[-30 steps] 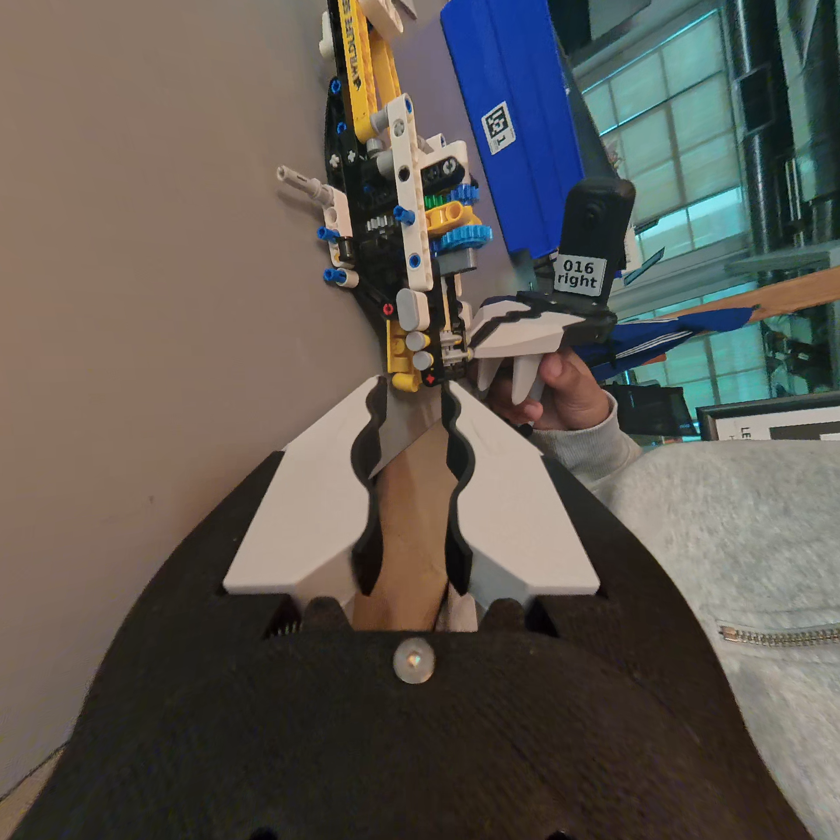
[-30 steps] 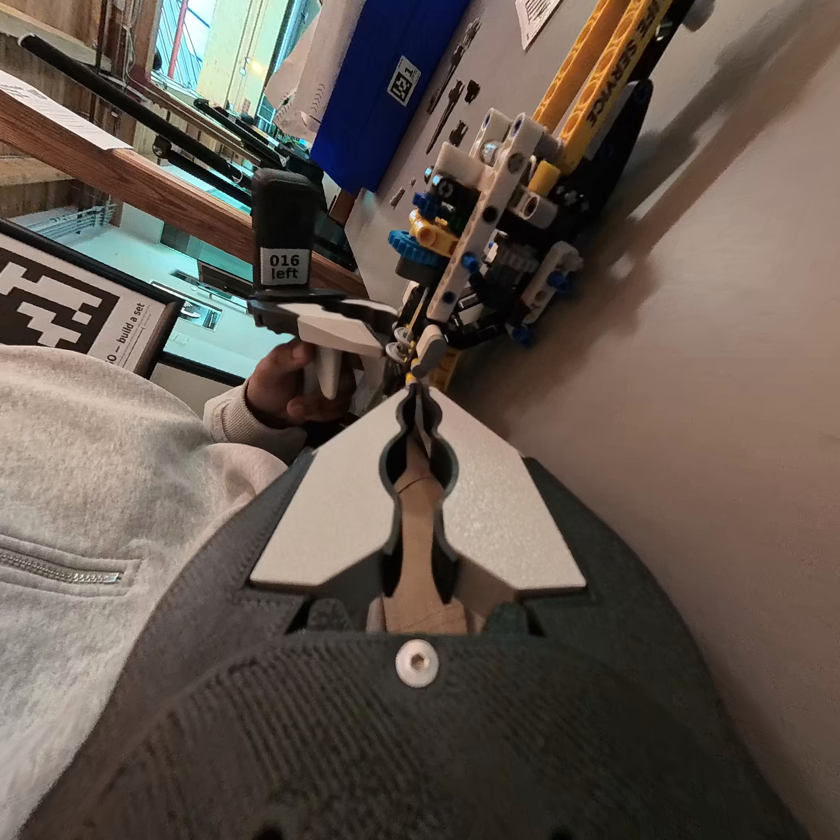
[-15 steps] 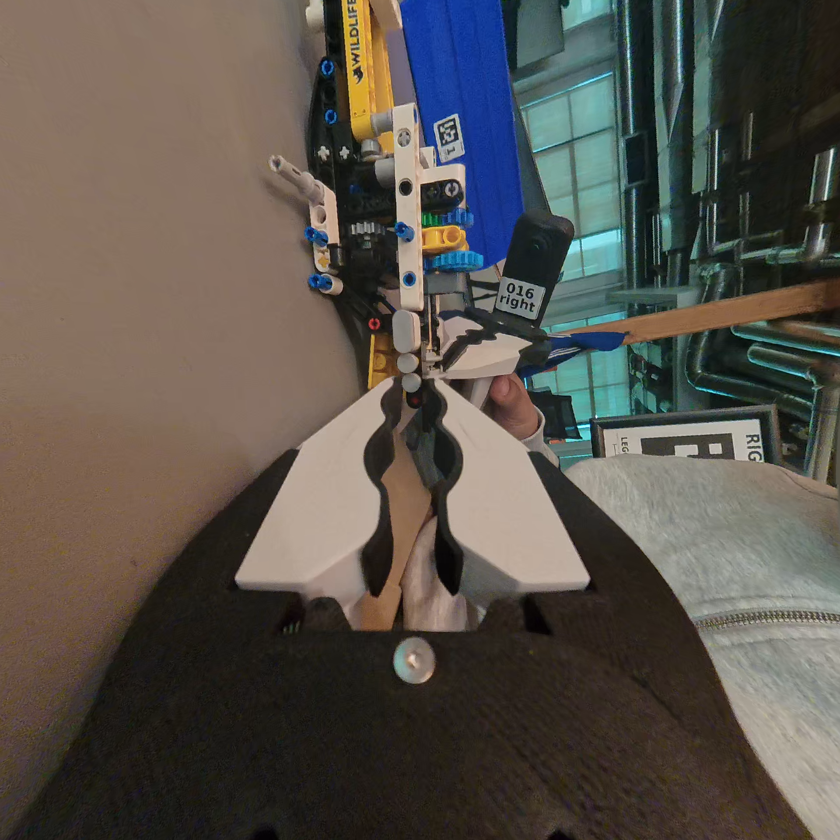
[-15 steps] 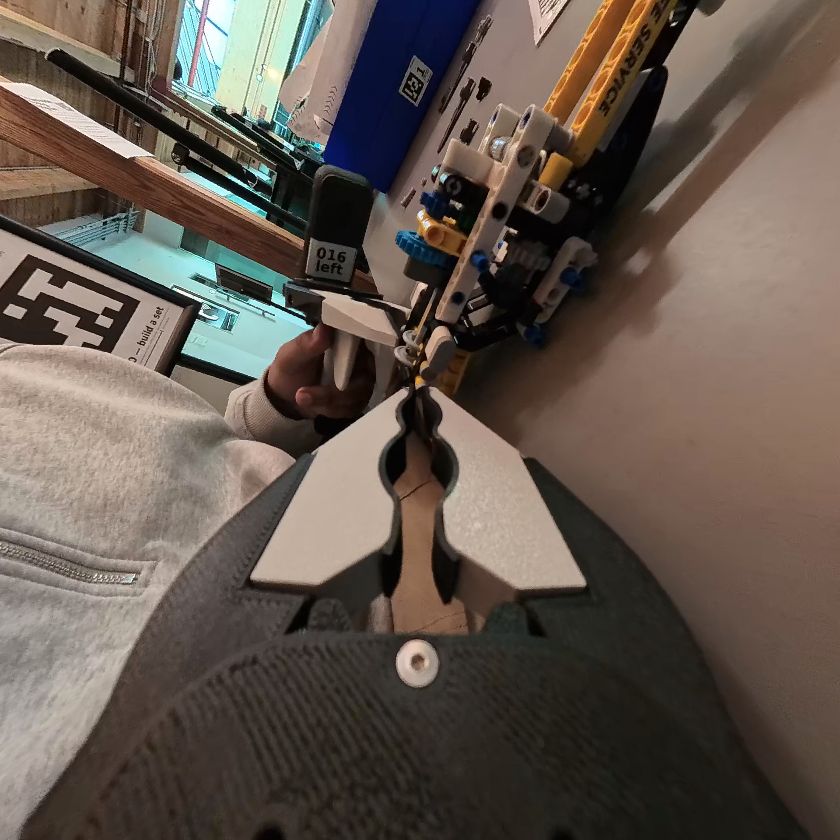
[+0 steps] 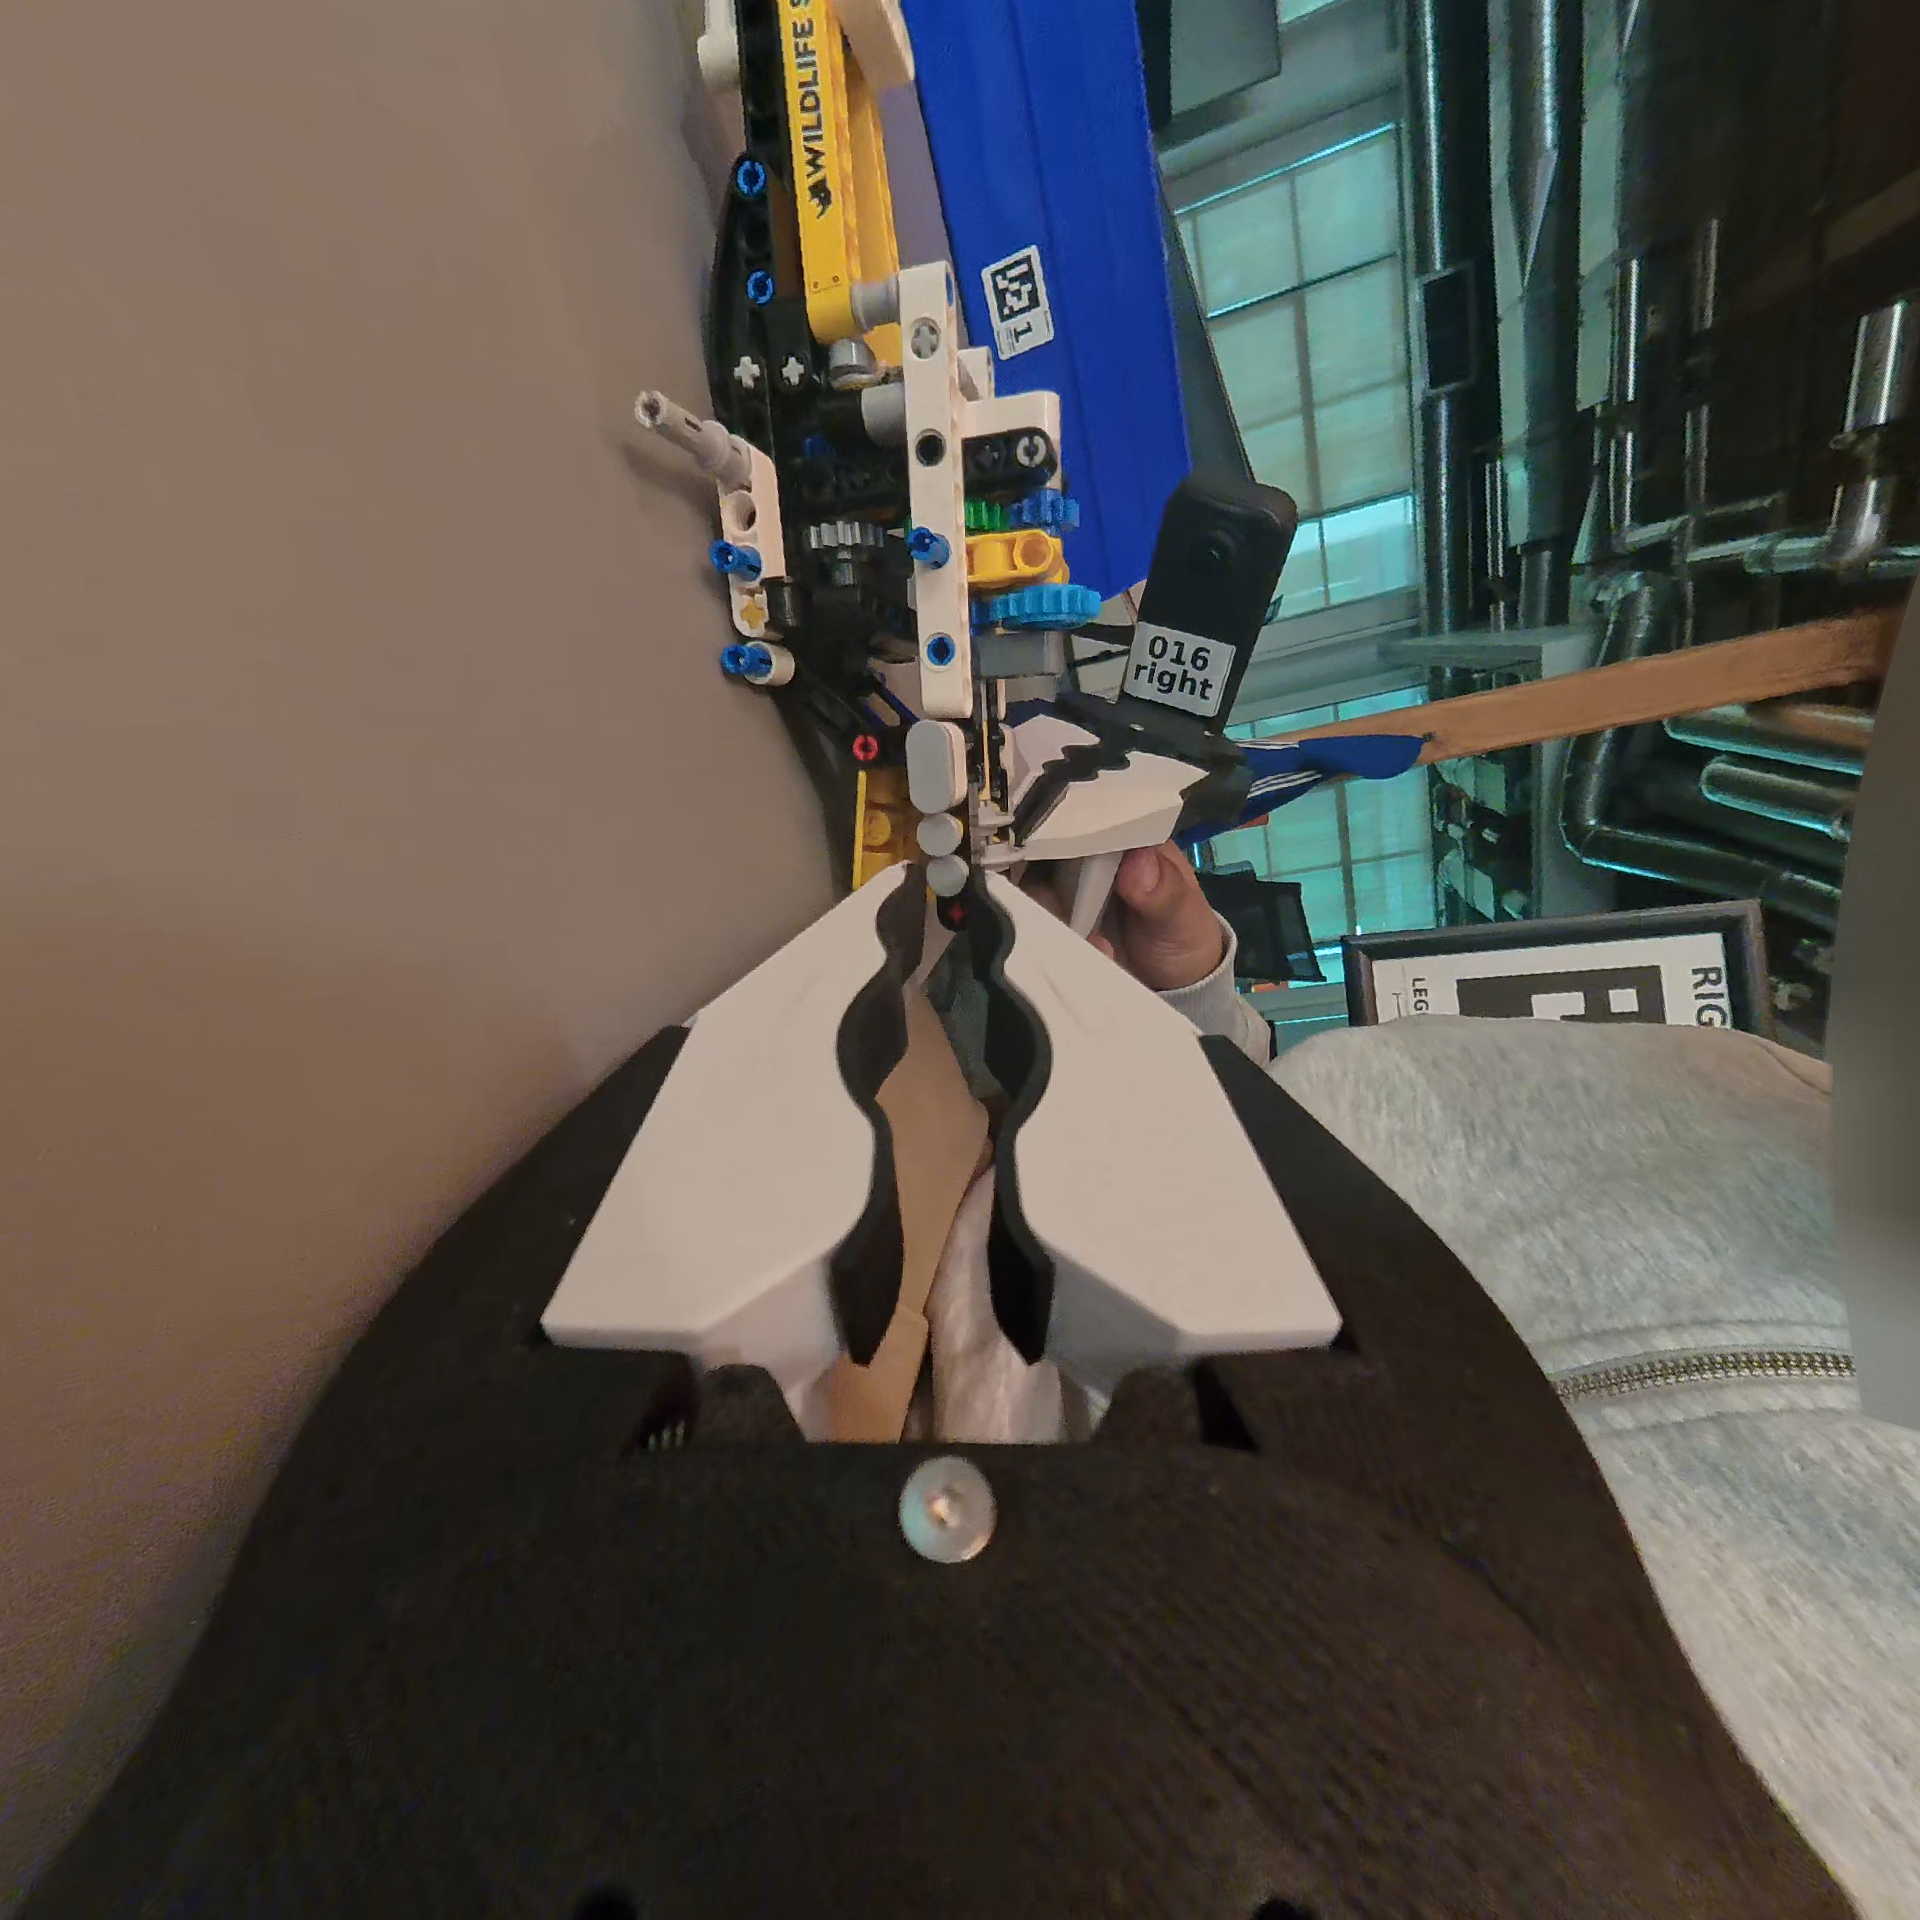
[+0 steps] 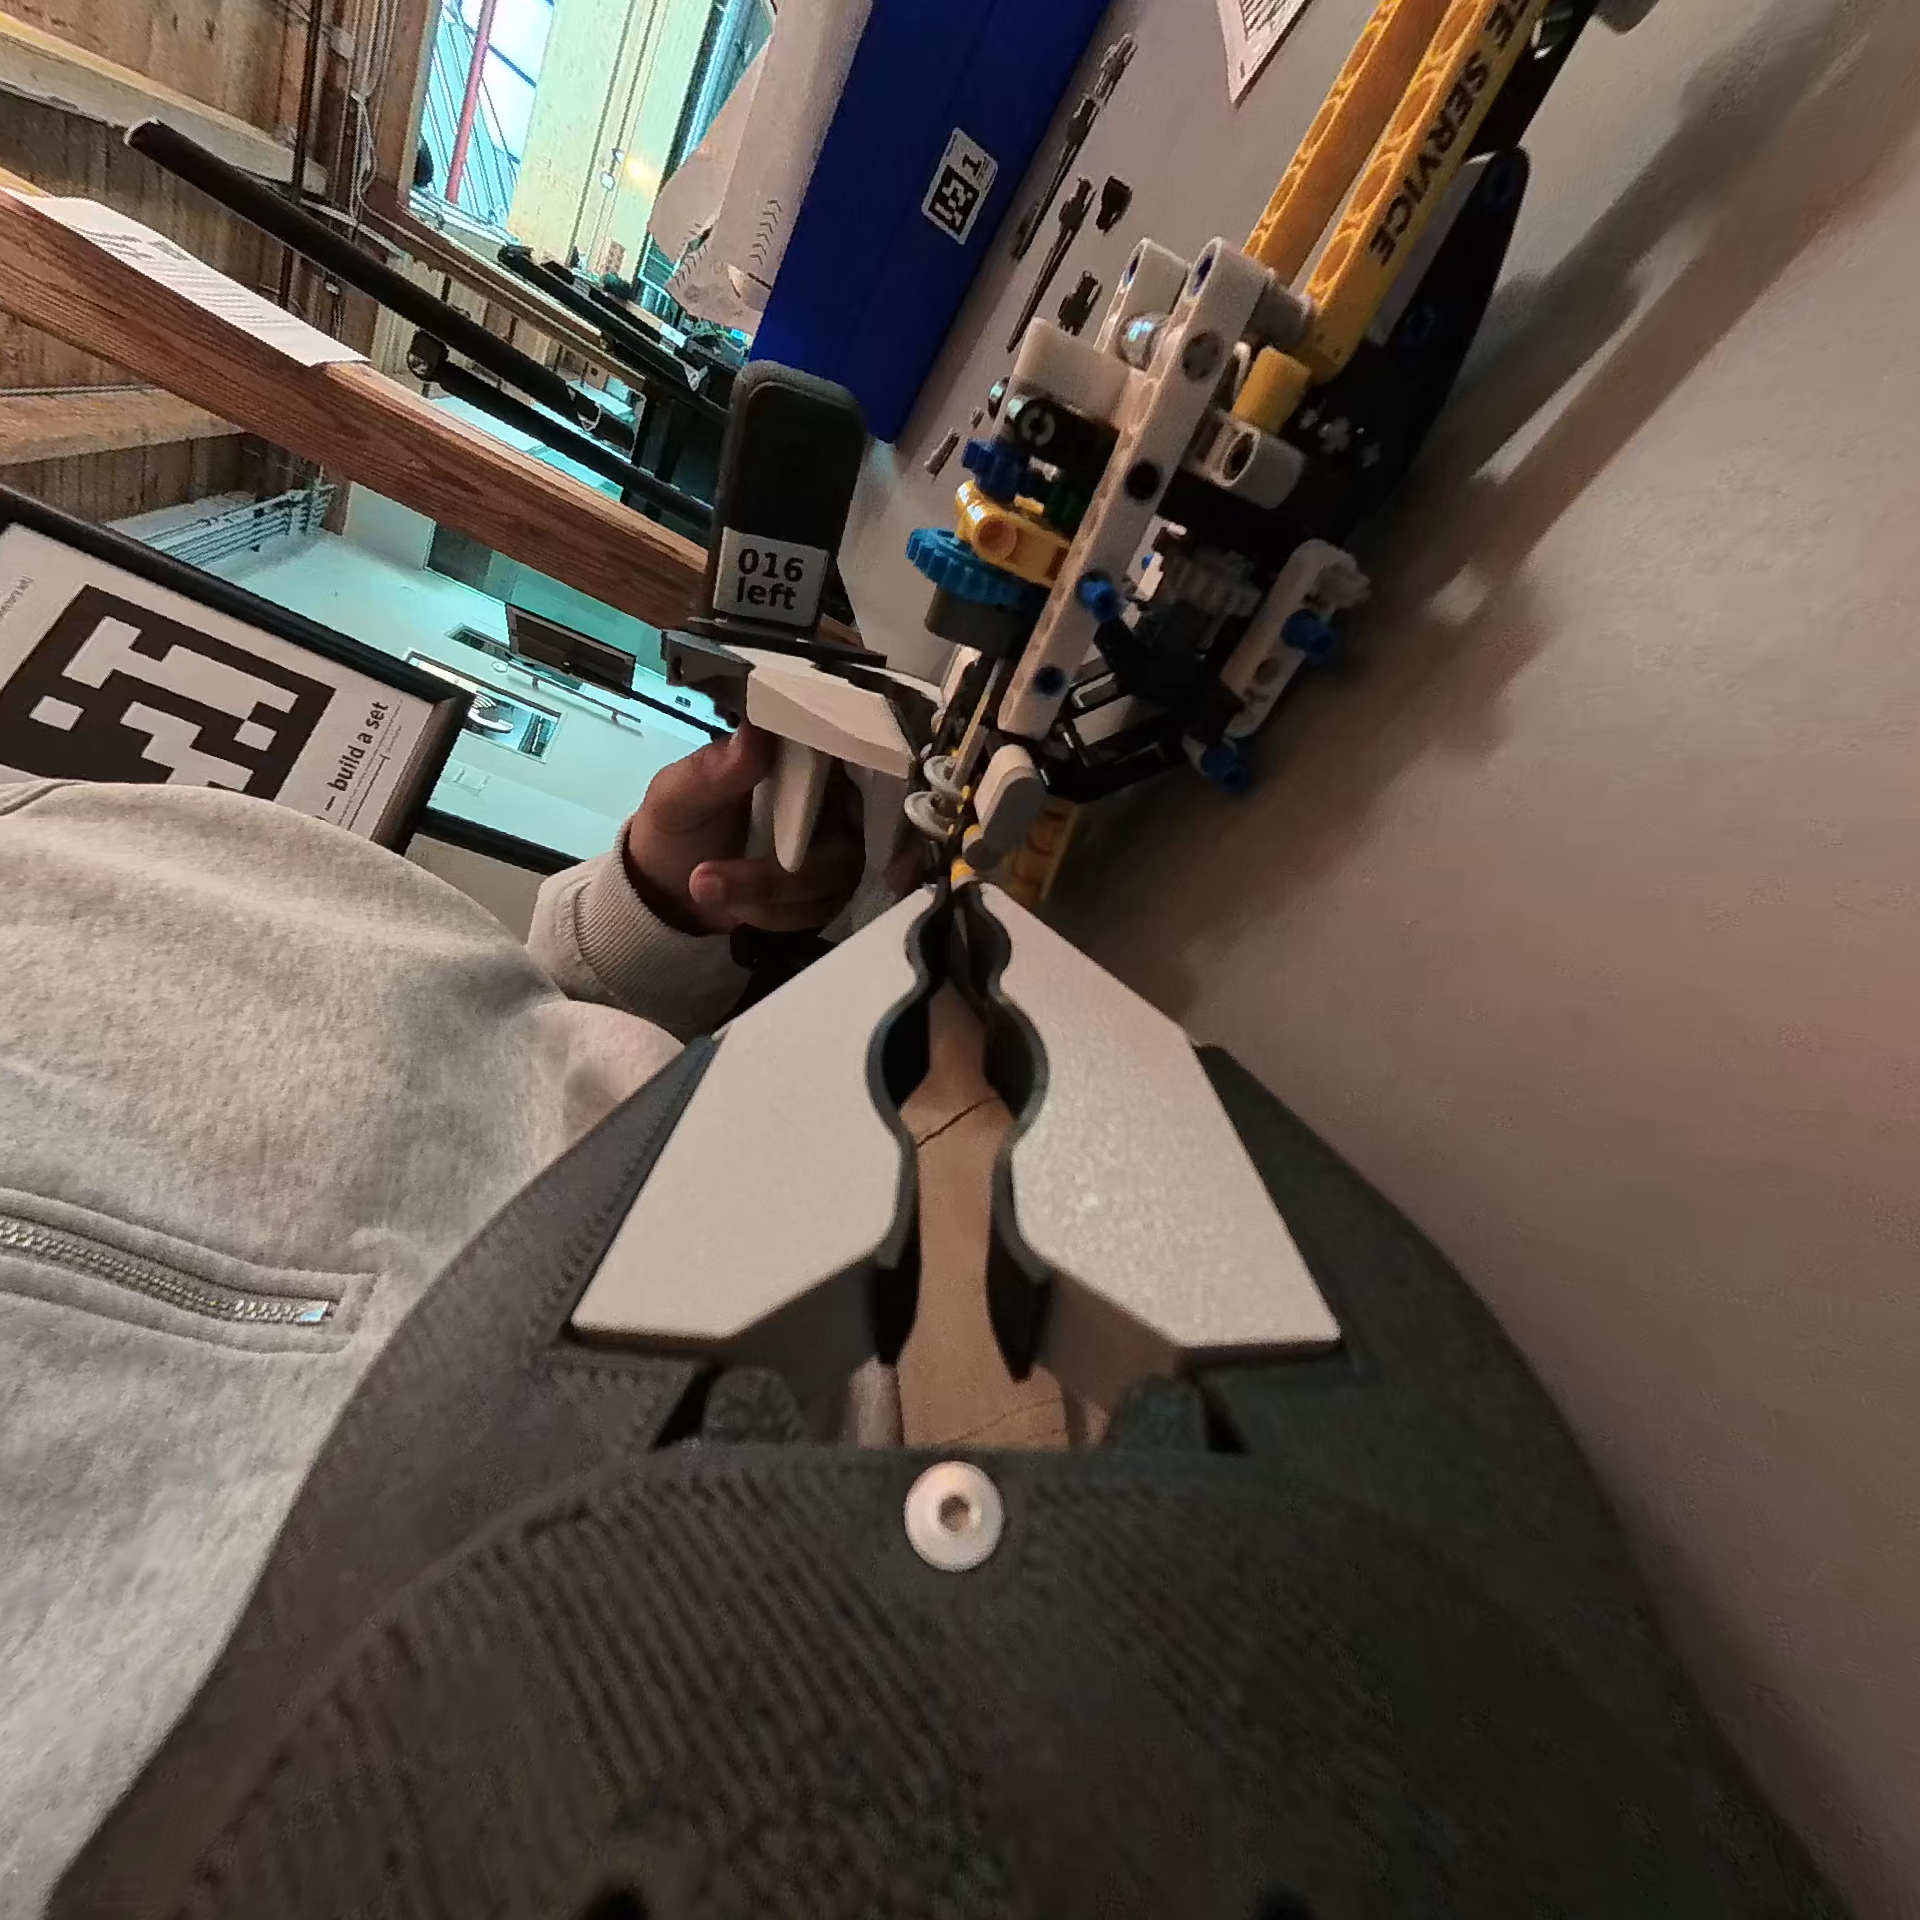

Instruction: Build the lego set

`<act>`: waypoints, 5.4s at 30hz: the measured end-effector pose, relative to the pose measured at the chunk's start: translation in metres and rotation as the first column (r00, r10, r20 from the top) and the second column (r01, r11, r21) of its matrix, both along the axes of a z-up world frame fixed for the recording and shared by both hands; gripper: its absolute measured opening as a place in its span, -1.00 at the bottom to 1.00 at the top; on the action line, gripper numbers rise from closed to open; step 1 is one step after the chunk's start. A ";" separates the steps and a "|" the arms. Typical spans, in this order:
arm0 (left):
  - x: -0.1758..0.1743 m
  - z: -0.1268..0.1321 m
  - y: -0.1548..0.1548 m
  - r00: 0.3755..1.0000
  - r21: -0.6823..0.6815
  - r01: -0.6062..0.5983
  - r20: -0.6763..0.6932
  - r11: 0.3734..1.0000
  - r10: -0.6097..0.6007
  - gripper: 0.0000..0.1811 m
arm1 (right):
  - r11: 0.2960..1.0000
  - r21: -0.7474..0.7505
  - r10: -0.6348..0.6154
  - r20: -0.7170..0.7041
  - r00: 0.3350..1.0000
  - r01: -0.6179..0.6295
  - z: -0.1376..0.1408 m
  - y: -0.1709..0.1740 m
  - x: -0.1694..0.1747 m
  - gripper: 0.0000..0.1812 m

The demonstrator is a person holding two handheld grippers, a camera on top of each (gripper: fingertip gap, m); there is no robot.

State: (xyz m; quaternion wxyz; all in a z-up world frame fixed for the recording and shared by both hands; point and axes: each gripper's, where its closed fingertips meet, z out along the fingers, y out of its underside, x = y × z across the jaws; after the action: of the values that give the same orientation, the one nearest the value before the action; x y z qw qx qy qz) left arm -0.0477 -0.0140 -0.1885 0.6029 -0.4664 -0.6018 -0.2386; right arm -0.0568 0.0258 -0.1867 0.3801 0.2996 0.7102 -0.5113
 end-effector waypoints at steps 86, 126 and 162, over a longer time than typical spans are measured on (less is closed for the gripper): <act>0.000 -0.001 0.007 0.998 -0.004 0.062 -0.027 0.998 -0.062 -0.92 | 0.999 0.045 0.010 -0.004 1.000 -0.010 -0.006 -0.001 -0.005 -1.00; -0.001 0.003 0.005 0.998 0.030 0.062 -0.022 0.998 -0.062 -0.91 | 0.999 0.045 -0.021 -0.015 1.000 0.021 -0.003 0.000 -0.010 -1.00; 0.002 0.022 0.007 0.995 0.208 0.084 -0.065 0.974 -0.072 -0.91 | 0.982 -0.174 -0.012 0.332 0.943 0.074 0.023 -0.023 -0.007 -0.69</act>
State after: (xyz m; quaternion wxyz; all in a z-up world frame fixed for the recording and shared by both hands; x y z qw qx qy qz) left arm -0.0458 -0.0068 -0.1660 0.6561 -0.4298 -0.5367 -0.3111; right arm -0.0635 0.0032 -0.1633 0.5082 0.3597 0.5796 -0.5257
